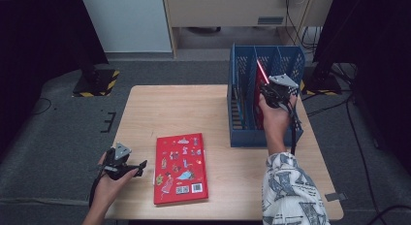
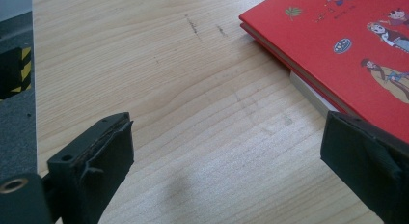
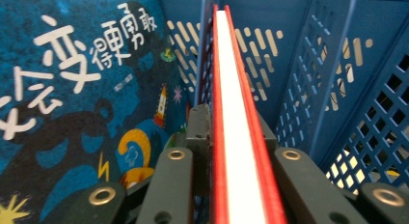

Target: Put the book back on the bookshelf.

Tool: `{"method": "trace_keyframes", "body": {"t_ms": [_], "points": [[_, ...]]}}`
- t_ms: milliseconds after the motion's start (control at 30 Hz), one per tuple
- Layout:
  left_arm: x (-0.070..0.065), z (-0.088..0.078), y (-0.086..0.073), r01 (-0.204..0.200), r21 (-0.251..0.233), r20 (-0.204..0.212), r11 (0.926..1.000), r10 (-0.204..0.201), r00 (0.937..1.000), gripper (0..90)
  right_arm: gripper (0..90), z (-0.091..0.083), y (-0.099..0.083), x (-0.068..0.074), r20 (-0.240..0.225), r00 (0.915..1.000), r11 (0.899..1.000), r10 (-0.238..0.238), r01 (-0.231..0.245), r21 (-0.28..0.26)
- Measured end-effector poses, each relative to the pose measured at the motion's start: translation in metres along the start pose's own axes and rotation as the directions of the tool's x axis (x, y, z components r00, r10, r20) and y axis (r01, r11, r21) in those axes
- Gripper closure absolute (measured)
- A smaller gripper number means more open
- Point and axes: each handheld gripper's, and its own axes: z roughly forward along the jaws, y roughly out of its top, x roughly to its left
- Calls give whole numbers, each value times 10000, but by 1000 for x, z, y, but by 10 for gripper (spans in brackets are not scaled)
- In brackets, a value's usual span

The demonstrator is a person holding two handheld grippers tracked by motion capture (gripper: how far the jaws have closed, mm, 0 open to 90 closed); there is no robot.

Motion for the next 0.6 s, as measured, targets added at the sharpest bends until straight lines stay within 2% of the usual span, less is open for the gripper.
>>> {"method": "trace_keyframes", "body": {"t_ms": [300,433,600], "points": [[1,-1,1,81,-66,-19,9999,-82,10000,39,708,-9,5,3,-9,9998,9998,-184,184,-58],[0,-1,1,62,-72,-4,10000,-62,10000,39,717,-10,7,3,-64,9997,9998,-219,218,-47],[0,0,1,48,-53,-4,10000,-48,10000,38,769,-10,7,1,-5,9999,9999,-158,158,19]]}}
